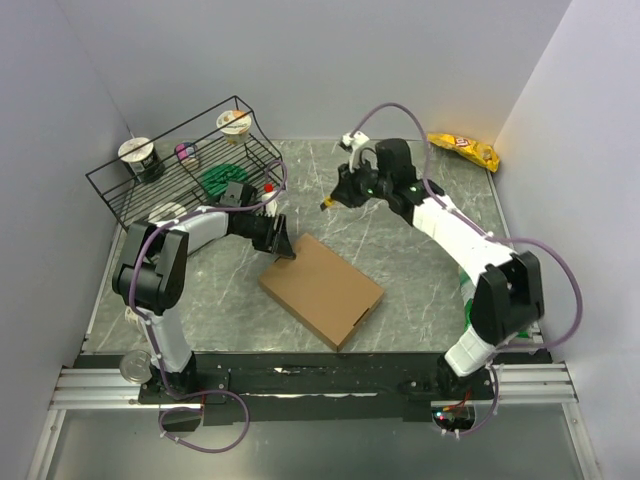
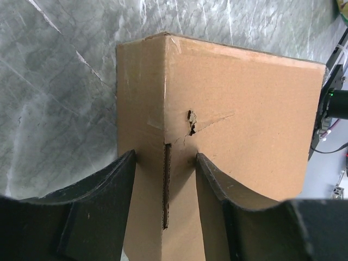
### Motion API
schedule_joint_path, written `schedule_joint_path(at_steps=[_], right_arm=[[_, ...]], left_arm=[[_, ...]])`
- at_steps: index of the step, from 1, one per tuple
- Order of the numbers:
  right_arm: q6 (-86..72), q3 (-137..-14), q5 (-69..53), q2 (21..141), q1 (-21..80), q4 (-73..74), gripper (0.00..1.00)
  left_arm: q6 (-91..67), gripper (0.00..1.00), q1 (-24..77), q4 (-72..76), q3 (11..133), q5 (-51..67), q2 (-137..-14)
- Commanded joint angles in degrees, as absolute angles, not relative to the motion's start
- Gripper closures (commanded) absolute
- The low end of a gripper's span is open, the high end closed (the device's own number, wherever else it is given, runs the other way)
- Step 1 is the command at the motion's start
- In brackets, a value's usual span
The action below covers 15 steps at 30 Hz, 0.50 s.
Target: Unpack the express box
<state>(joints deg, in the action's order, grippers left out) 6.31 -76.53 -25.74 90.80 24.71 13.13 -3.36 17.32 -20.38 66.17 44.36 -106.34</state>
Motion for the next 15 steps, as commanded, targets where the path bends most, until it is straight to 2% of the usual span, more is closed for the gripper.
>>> schedule_joint_path(at_steps=[1, 15], right_arm=[[8.5, -84.4, -30.1, 96.0, 26.2, 14.0, 1.0], [10.9, -80.5, -19.7, 98.0, 32.9, 11.6, 1.0]], left_arm=[[-1.4, 0.49, 16.4, -24.4, 63.5, 40.7, -109.0], [-1.1, 0.5, 15.7, -23.9, 62.6, 40.3, -109.4]])
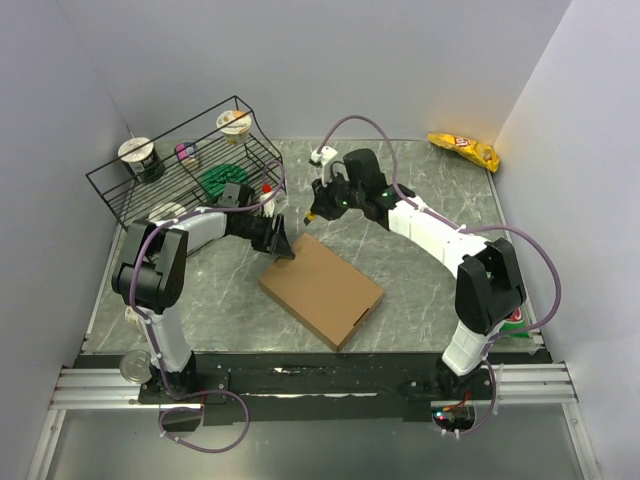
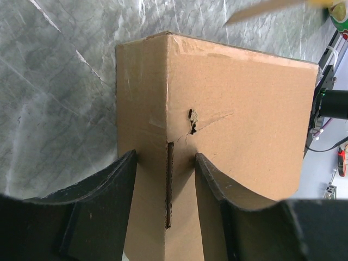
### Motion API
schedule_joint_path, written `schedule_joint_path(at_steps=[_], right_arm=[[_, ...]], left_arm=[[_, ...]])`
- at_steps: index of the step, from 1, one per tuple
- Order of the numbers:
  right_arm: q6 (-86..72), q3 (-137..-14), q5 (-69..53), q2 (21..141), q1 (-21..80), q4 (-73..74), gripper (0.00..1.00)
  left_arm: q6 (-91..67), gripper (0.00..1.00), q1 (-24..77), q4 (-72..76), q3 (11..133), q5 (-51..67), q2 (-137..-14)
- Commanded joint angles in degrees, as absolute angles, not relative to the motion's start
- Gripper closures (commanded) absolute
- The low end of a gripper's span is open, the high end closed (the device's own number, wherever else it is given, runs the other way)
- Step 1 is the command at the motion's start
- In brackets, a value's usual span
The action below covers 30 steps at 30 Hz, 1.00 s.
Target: Unpack the express box
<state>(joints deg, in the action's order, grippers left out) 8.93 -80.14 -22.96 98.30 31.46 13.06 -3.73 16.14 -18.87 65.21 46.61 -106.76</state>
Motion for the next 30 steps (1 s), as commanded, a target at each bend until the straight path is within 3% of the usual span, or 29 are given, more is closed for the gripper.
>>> schedule_joint_path(at_steps=[1, 30], right_arm=[[10.9, -80.9, -19.5, 98.5, 32.9, 12.2, 1.0], [10.5, -81.7, -19.2, 100.4, 33.9, 11.3, 1.0]], left_arm=[[-1.1, 0.5, 15.7, -23.9, 62.6, 40.3, -109.3], [-1.4, 0.51, 15.6, -24.9, 63.6, 39.4, -110.8]])
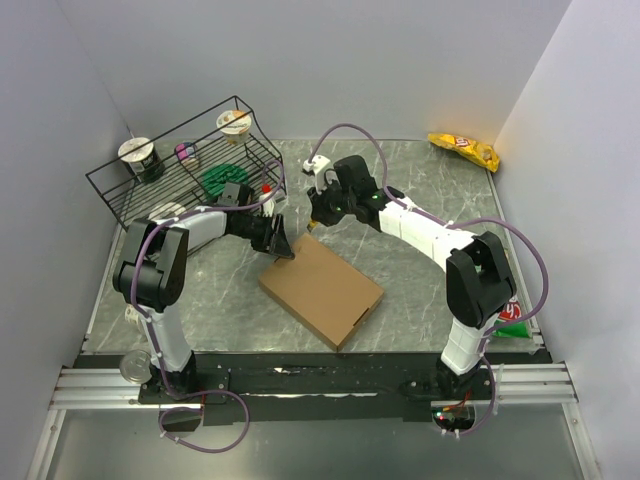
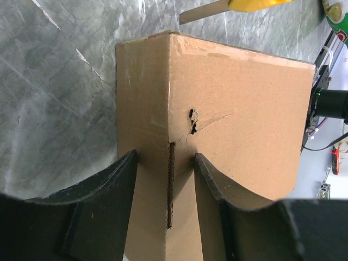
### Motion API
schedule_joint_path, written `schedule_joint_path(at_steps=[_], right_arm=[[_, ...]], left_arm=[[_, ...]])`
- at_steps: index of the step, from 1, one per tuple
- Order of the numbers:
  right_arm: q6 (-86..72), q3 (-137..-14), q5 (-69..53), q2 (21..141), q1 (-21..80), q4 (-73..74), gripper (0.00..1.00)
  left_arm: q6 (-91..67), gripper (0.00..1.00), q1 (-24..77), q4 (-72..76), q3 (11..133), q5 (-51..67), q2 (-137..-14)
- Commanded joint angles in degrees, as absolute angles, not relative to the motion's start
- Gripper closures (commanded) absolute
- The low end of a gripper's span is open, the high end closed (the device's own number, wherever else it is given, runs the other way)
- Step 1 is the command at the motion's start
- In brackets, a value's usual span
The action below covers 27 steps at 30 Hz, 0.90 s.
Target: Unpack the express box
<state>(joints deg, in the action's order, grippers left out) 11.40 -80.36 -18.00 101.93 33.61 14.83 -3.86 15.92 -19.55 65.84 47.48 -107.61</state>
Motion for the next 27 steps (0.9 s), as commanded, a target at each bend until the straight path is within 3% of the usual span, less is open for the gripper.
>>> schedule_joint_path(at_steps=[1, 27], right_arm=[[10.1, -81.7, -19.4, 100.4, 33.9, 11.3, 1.0], [11.5, -83.1, -19.1, 102.6, 34.8, 13.6, 1.0]], left_arm=[[-1.4, 0.51, 15.6, -24.8, 63.6, 39.5, -110.8], [-1.9, 0.51, 15.6, -25.0, 64.3, 39.0, -111.6]])
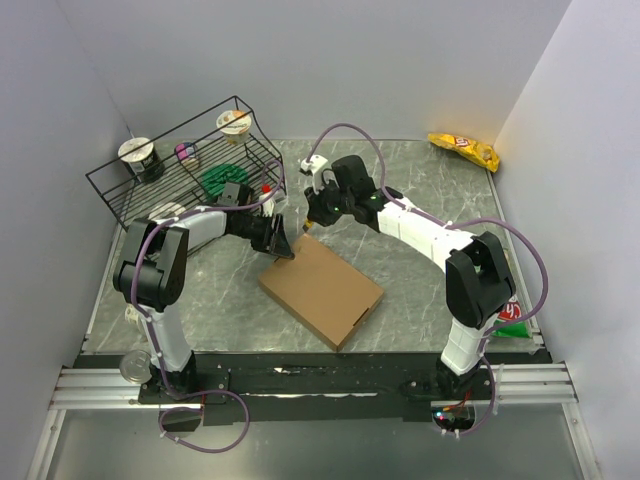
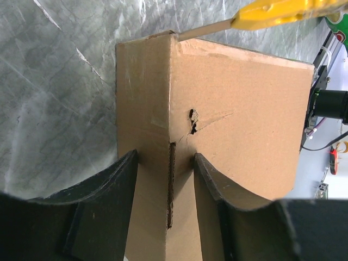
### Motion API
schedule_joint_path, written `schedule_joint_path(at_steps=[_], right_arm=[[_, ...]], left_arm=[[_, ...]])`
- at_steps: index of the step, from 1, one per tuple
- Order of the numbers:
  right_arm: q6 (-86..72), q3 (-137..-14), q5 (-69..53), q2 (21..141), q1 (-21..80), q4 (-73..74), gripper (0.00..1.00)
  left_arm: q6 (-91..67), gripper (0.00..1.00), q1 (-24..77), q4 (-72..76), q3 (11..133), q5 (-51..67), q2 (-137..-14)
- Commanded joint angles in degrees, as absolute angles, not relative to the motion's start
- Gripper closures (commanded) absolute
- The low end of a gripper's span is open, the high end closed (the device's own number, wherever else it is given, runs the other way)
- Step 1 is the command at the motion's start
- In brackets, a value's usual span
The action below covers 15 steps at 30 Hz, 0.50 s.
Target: Unpack the express box
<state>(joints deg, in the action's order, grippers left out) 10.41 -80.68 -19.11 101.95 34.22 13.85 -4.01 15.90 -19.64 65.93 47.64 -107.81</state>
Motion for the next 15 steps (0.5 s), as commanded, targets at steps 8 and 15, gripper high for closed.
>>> schedule_joint_path(at_steps=[8, 15], right_arm=[[11.2, -81.9, -18.1, 100.2, 34.8, 10.4, 1.0], [11.6, -81.5, -16.9, 99.7, 34.7, 9.8, 1.0]], left_arm=[[-1.8, 0.51, 15.6, -25.3, 64.2, 38.8, -111.8], [-1.8, 0.51, 15.6, -25.2, 64.2, 38.8, -111.9]])
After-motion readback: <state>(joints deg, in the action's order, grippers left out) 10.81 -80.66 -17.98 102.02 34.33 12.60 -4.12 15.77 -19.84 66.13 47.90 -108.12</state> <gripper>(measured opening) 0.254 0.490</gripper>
